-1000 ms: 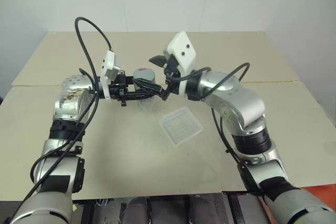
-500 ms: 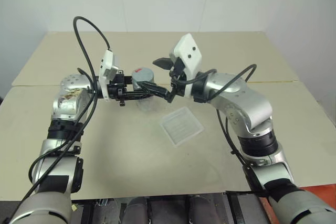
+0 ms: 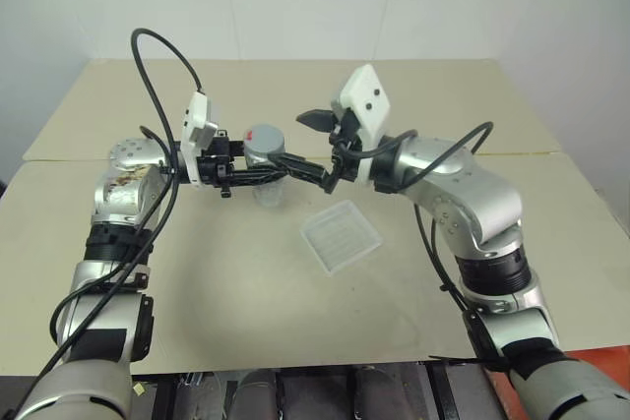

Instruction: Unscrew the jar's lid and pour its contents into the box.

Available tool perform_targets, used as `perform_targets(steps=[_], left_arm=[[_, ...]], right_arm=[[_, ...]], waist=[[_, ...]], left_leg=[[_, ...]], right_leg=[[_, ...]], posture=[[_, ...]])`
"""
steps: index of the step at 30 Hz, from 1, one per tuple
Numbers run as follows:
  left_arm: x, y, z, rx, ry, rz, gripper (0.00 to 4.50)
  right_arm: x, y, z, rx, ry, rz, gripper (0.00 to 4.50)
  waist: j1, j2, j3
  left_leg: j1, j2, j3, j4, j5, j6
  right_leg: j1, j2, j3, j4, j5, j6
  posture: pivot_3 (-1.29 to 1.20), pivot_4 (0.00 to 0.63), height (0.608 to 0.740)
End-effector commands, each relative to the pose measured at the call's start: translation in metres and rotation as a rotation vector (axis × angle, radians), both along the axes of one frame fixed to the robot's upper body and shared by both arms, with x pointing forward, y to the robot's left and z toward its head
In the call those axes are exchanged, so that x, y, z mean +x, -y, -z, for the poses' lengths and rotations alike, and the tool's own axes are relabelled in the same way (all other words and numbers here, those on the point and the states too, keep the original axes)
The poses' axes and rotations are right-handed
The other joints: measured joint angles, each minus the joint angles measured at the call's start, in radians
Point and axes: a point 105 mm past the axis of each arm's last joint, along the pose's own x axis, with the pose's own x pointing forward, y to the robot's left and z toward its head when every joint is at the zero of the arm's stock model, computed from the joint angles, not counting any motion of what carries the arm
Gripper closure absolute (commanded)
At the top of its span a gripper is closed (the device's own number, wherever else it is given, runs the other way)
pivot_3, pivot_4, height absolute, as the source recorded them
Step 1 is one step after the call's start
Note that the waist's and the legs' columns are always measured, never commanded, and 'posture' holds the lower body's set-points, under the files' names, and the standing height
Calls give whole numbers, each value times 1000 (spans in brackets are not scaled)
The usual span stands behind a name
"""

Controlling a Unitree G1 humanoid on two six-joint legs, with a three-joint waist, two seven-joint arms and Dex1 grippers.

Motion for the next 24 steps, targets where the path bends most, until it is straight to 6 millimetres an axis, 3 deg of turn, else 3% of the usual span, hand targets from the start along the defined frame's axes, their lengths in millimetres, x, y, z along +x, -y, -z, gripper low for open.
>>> perform_targets(steps=[1,7,13,16,24], left_arm=[[-6,0,-12,-8,53,28,2478],[-6,-1,-12,-6,52,28,2478],[-7,0,-10,-10,38,35,2478],[-7,3,-8,-7,36,44,2478],[-7,9,-8,-12,39,60,2478]], right_arm=[[-3,8,-16,34,69,10,37],[-6,10,-15,21,73,-10,37],[-23,14,-12,-2,76,-127,37],[-27,9,-18,31,68,-158,37],[-15,-17,-22,54,60,-134,37]], waist=[[0,0,0],[0,0,0],[2,0,0],[1,0,0],[-1,0,0]], left_leg=[[0,0,0,0,0,0],[0,0,0,0,0,0],[0,0,0,0,-1,1],[0,0,0,0,-1,2],[1,0,0,0,0,0]], right_leg=[[0,0,0,0,0,0],[0,0,0,0,0,0],[0,0,0,-1,0,0],[0,0,0,-1,0,0],[0,0,0,1,0,0]], posture=[[0,150,740],[0,150,740],[0,150,740],[0,150,740],[0,150,740]])
